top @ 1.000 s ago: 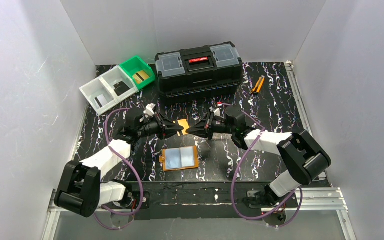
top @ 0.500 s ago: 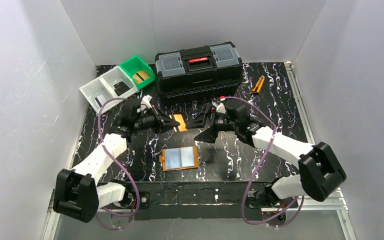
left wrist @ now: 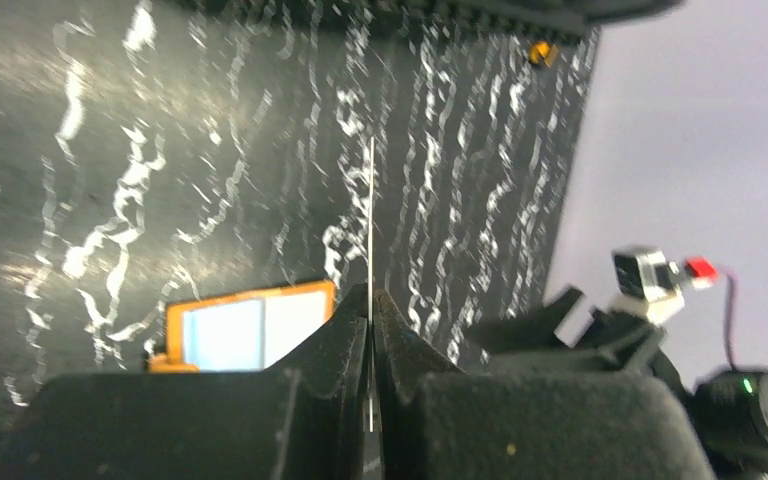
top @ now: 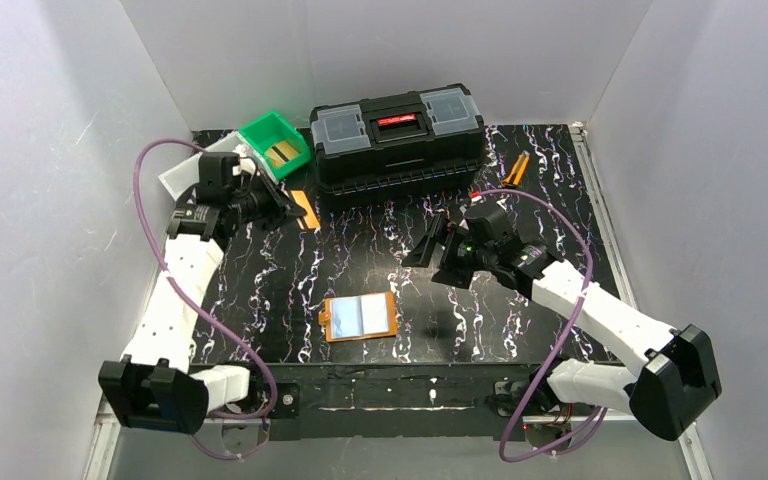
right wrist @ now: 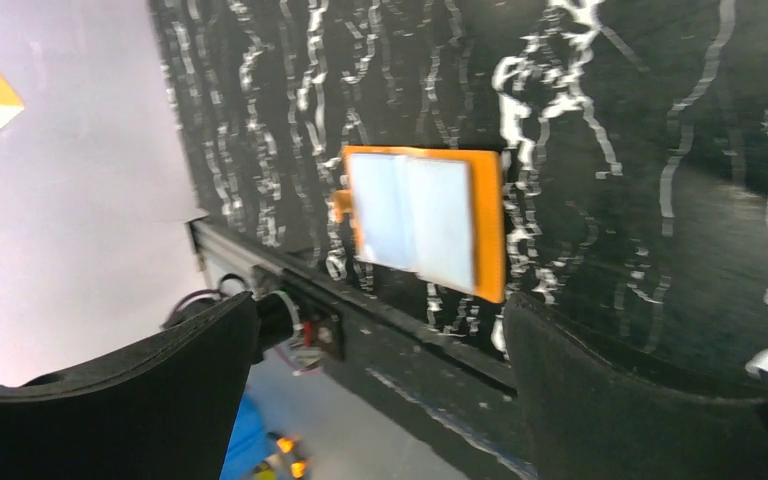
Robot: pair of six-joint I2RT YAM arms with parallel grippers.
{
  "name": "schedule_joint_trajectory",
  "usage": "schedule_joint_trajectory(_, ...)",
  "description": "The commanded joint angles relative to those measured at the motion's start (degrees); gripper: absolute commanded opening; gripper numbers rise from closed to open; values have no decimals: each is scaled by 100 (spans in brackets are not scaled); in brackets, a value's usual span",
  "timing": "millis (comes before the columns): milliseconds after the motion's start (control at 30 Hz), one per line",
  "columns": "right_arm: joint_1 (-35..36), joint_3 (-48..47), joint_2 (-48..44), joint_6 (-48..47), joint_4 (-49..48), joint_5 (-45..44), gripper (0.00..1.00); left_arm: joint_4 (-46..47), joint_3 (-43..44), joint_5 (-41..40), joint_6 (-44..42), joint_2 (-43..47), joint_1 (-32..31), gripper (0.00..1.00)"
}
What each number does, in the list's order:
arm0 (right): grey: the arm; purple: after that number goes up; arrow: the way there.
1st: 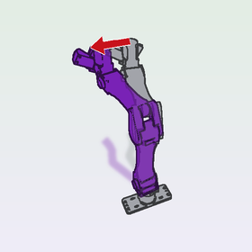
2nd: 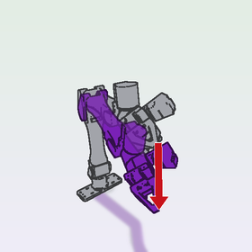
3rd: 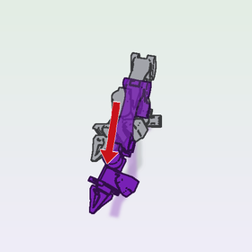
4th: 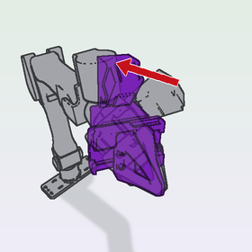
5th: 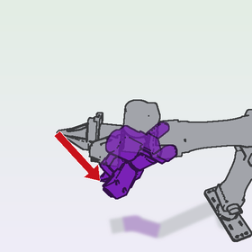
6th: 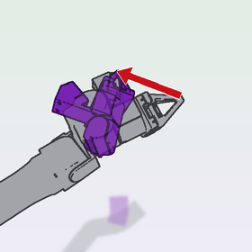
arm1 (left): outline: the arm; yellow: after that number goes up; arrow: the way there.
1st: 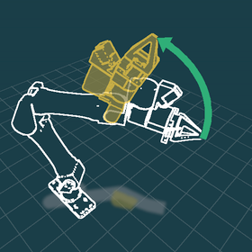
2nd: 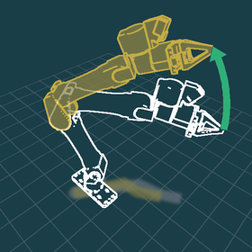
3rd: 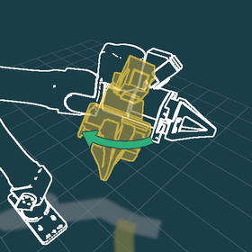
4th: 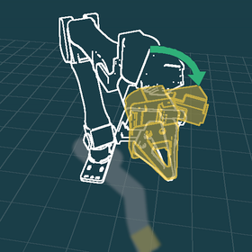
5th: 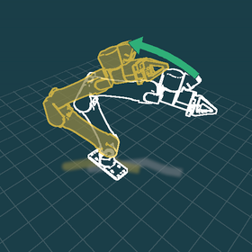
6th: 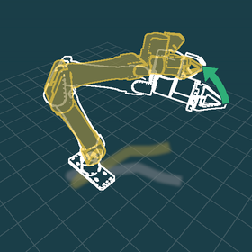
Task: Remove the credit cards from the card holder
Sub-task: Place the credit card in the storage box.
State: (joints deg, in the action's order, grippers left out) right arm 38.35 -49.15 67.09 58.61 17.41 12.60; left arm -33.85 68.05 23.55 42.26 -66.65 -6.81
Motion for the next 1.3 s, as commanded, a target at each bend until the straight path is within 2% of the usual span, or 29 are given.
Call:
schedule_joint_trajectory(0,-3,-374,-170,-736,821,-664,98,-406,644,-843,-647,-684,290,0)
schedule_joint_trajectory(267,-42,-860,116,-1337,1467,-340,98,455,2034,-1315,-770,-2641,658,0)
schedule_joint_trajectory(400,-88,-876,36,-1462,1595,-317,98,815,2812,-1209,-785,-3618,969,0)
schedule_joint_trajectory(667,-161,-1001,53,-1513,1770,-420,98,1144,4540,-1318,-813,-5522,1107,0)
schedule_joint_trajectory(867,-161,-1150,167,-1517,1916,-445,98,1591,5320,-1267,-668,-6496,1173,0)
schedule_joint_trajectory(1167,-161,-1060,153,-1482,1968,-436,98,1545,6454,-1332,-512,-7406,1202,0)
schedule_joint_trajectory(1267,-162,-1092,186,-1475,1995,-414,98,1509,6581,-1318,-476,-7495,1213,5)
